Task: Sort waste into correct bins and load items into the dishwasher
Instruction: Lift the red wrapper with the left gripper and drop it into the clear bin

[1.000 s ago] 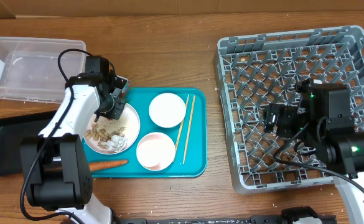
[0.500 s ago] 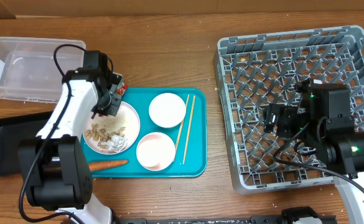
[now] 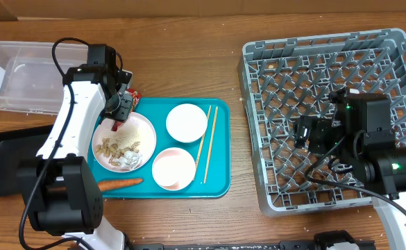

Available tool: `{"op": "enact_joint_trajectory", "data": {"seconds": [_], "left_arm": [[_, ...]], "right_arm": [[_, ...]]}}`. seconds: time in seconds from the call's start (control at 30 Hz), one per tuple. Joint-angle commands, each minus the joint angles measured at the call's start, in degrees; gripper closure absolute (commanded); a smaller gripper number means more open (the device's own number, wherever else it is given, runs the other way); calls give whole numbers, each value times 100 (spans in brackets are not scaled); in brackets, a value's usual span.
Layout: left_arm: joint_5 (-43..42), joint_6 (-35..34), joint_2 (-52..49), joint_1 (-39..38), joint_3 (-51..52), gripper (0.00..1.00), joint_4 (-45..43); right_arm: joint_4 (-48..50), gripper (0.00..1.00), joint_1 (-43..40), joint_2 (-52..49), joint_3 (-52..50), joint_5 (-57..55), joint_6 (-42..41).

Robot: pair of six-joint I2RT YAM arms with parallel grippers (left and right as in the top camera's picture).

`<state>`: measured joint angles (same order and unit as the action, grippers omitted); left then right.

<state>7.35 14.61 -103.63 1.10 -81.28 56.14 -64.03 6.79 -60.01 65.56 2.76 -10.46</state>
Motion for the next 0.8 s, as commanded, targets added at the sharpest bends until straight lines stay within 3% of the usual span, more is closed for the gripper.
{"op": "enact_joint_trajectory", "data": {"seconds": [0.0, 0.47, 0.53, 0.67, 0.77], "left_arm": [[-98, -50, 31, -39, 2, 48, -103], [-162, -52, -31, -39, 1217, 50, -1322], [-160, -55, -31, -39, 1257, 57, -1375], [-160, -201, -31, -39, 1257, 93, -1416], [-105, -295, -31, -39, 1257, 96, -1419]], "right_arm": [[22, 0, -11, 26, 164, 31, -7], [22, 0, -11, 26, 164, 31, -7], [22, 0, -11, 26, 164, 31, -7], [22, 0, -11, 26, 164, 31, -7], [22, 0, -11, 26, 164, 31, -7]]}}
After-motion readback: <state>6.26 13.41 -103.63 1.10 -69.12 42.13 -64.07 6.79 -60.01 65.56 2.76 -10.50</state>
